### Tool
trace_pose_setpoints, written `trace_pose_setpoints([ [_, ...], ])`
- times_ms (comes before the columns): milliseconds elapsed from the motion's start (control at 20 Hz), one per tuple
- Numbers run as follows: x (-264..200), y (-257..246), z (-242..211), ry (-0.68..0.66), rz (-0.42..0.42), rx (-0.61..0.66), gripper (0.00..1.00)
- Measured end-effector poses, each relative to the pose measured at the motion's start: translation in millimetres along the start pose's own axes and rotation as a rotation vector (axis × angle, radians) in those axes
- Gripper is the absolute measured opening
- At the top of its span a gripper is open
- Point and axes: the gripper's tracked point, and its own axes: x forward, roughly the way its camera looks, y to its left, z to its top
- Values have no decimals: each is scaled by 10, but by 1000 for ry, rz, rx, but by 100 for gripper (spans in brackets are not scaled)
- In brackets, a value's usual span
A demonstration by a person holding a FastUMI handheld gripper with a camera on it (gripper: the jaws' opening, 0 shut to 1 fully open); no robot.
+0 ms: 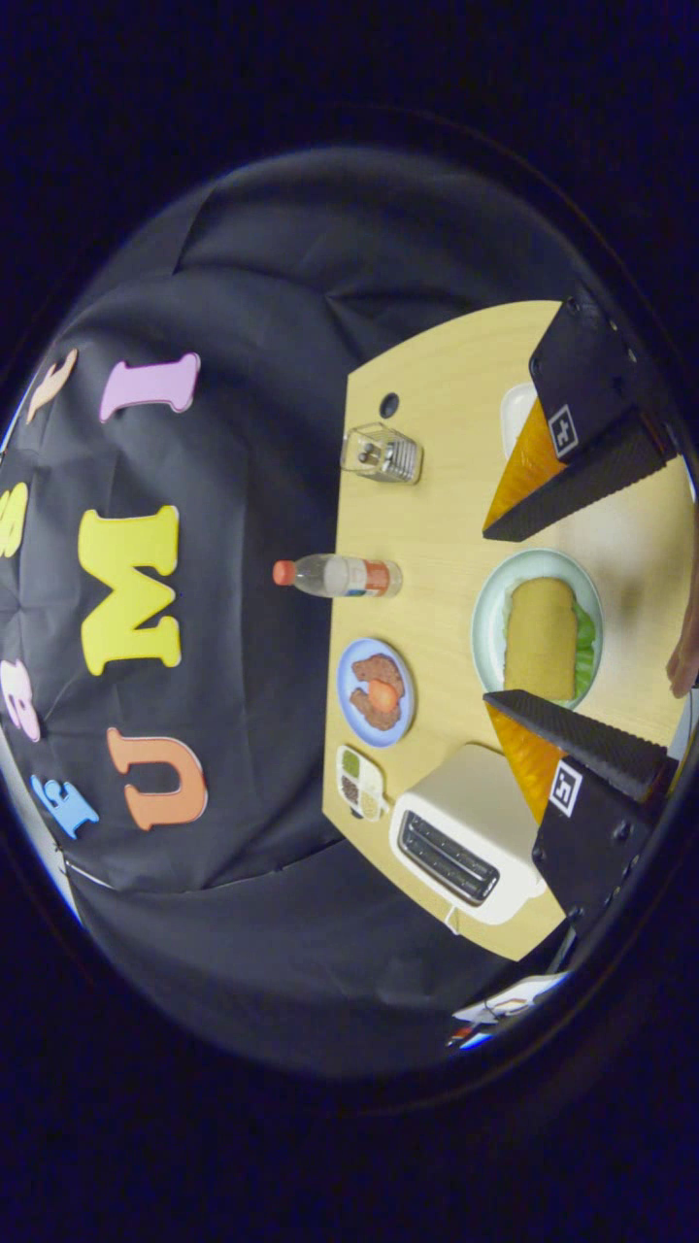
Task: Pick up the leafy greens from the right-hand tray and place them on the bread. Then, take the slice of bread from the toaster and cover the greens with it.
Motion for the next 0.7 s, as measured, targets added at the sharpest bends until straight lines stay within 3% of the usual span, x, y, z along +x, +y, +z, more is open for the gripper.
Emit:
trace_pose_setpoints([
  [250, -896, 132, 375, -219, -44, -10, 96],
  [450, -1661, 92, 734, -412, -126, -19, 95],
  [700, -2471, 65, 991, -535, -178, -17, 95],
])
